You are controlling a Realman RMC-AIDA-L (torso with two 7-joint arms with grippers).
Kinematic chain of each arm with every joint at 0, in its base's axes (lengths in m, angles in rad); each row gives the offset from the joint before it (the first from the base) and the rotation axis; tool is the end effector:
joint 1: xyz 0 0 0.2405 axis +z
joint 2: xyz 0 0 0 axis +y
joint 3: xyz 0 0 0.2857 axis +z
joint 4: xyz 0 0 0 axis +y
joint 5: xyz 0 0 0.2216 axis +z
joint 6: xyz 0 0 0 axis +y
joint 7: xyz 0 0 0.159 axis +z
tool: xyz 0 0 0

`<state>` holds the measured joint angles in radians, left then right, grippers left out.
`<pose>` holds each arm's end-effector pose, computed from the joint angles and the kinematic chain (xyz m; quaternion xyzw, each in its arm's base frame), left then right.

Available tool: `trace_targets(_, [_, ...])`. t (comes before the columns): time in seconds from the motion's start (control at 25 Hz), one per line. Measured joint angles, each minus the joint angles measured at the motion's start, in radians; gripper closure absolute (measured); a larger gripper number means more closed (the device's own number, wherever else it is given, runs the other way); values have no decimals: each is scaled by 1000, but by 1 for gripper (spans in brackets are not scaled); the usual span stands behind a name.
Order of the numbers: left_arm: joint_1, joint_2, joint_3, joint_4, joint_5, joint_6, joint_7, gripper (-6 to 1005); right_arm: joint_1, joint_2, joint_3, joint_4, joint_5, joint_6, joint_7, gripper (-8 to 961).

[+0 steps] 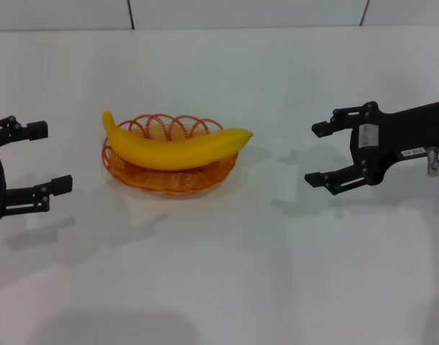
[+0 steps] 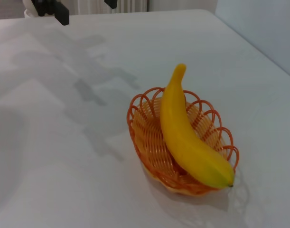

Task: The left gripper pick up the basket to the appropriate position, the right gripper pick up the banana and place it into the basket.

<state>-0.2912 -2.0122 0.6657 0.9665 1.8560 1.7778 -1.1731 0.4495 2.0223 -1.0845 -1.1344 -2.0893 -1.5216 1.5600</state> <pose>-0.3190 0.3024 0.0667 -0.9476 -0.0596 -0.2255 0.2184 0.2570 0.3670 0.0061 -0.9883 0.0723 0.0418 0.1273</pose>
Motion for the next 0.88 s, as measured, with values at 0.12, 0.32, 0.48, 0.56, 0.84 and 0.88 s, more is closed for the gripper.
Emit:
trace_targets(0.12, [-4,0,0,1,2,0,0,106,0,1,0,1,2,0,-1,76])
trace_targets(0.32, [-23,4,5,22,31,2,-45,106,0,1,0,3,1,1,-2,76])
trace_targets(0.48, [-44,-9,-3,103,142,-5,-139,107,0,1,0,2,1,1,-1,76])
trace_targets(0.56, [-48,-22,-2,151,188,-9,-161,107,0,1,0,3,1,1,0,76])
trace_targets(0.84, [-60,-22,-1,165,178,-9,-162,107,-2,1,0,3,0,1,-2,76])
trace_targets(0.88, [-63,-22,0,164,181,-9,-164,107,-3,1,0,3,0,1,-2,76])
